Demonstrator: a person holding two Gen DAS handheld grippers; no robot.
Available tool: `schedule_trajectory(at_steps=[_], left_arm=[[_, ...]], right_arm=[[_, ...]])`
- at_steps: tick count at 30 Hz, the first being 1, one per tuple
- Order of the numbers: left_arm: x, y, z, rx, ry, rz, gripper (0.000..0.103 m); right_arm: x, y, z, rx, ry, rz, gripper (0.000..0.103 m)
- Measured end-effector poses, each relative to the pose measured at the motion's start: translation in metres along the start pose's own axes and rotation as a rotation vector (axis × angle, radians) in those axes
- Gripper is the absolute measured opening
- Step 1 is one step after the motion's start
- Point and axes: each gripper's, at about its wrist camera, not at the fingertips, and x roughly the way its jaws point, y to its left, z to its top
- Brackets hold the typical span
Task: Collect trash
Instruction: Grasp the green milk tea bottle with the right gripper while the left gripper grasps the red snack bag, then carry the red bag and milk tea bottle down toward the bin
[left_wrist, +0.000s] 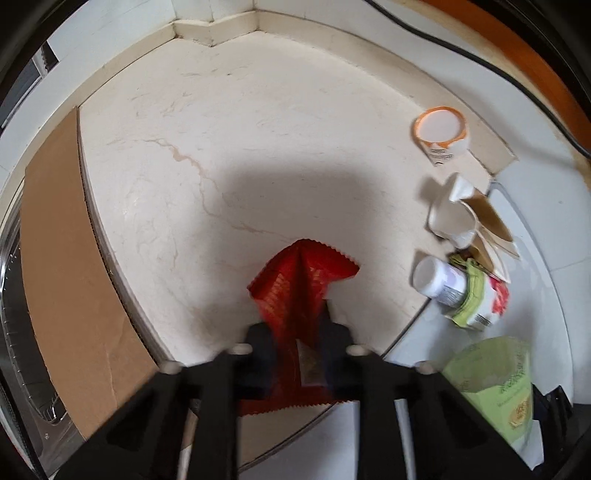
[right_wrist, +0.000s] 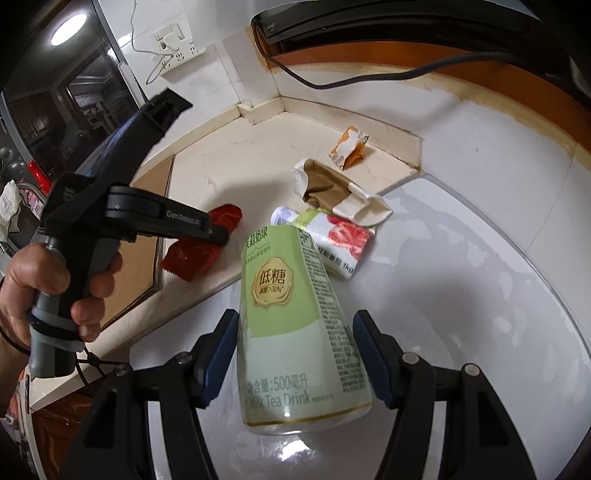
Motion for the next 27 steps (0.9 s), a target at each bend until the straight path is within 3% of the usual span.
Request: schedule_trajectory(at_steps=[5,15,22,27], left_arm=[[-0.01,0.006,-0.02,0.008,-0.002,-0.063,0.003],[-0.053,0.014,-0.105,0.074,-0.033,-0.158,0.003],[-0.095,0.04,-0.166,0.109,-0.095,-0.222,0.003],[-0.118,0.081,-0.203,0.139,-0.148,-0.247,0.003]], right_arm=[[-0.01,0.008,-0.008,0.018,-0.025,-0.015,0.062],[-0.035,0.035,-0.024,0.055,-0.068,-0.051,0.062],[-0.062,0.066,-0.053,0.105,-0.103,-0.064,0.062],[-0.085,0.101,-0.083,0.151,-0.126,-0.046,0.062]])
